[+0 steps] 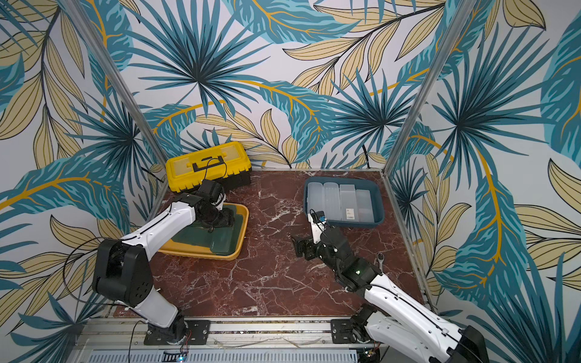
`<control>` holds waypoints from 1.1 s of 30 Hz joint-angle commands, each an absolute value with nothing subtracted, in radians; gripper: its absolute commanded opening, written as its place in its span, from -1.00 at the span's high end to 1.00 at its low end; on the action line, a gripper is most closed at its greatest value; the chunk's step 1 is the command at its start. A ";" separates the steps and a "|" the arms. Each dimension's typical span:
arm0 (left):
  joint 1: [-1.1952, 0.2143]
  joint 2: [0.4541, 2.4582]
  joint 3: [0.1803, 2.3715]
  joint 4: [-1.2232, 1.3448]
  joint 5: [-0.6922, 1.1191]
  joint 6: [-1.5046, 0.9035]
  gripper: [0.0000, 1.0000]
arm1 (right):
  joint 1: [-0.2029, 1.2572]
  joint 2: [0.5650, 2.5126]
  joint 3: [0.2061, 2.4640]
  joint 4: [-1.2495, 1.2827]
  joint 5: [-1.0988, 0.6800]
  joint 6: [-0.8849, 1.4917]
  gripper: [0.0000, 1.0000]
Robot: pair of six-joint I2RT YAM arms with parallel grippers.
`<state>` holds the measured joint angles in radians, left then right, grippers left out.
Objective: Place the pencil cases by color into the storage box
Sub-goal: Place the pencil case at the storage box.
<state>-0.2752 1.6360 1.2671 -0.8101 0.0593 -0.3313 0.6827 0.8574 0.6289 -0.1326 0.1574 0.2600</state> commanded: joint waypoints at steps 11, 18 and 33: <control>-0.313 1.699 1.237 -0.747 0.029 -0.359 -0.19 | 0.688 0.830 0.607 -0.154 0.181 0.243 -0.90; -0.326 1.722 1.207 -0.687 0.021 -0.381 -0.19 | 0.688 0.838 0.609 -0.152 0.181 0.243 -0.90; -0.337 1.737 1.178 -0.627 0.005 -0.368 -0.64 | 0.688 0.859 0.609 -0.143 0.181 0.243 -0.90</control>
